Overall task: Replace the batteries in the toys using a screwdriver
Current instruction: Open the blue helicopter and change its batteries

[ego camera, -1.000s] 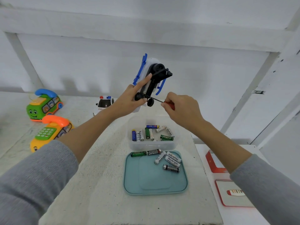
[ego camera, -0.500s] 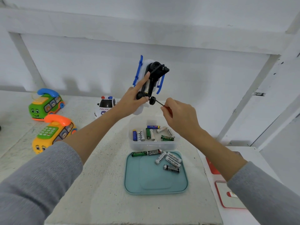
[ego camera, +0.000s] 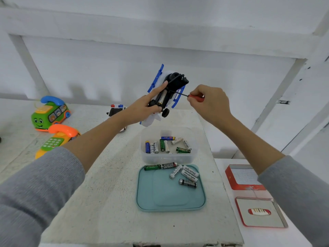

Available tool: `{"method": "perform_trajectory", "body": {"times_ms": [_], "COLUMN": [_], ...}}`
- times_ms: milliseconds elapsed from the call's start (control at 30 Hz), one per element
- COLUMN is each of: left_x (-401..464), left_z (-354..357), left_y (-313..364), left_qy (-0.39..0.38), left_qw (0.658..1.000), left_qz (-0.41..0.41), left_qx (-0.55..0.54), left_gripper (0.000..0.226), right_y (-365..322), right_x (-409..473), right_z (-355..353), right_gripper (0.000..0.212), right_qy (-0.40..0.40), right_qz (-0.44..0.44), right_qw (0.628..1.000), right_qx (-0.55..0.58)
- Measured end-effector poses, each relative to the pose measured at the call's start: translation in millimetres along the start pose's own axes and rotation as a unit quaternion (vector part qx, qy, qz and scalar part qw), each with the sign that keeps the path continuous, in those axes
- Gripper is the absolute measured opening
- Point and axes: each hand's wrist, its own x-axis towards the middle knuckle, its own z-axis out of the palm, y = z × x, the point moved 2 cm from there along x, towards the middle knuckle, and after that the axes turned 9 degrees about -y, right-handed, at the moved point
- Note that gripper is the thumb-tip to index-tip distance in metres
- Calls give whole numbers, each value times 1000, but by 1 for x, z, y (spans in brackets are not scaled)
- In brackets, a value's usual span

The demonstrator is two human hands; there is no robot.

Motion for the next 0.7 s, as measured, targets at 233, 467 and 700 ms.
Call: {"method": "perform_trajectory", "body": {"times_ms": [233,467,700], "left_x": [3,4,9], "left_z": [-2,-1,2], "left_y": [1,-4,-8], "left_qy": [-13,-43,-51], "left_qw": [999,995,989], "left_qz": [28,47,11], "left_qx": [33,74,136], "left_gripper": [76,76,74], "right_y": [0,4,15], "right_x": [10,6,-5], "right_z": [0,-2,-9], "right_gripper": [11,9,9], "right_qy": [-16,-53,-62], "right_qz": [21,59,79], "right_qw": [999,986,974], "right_qx": [43,145,205]}}
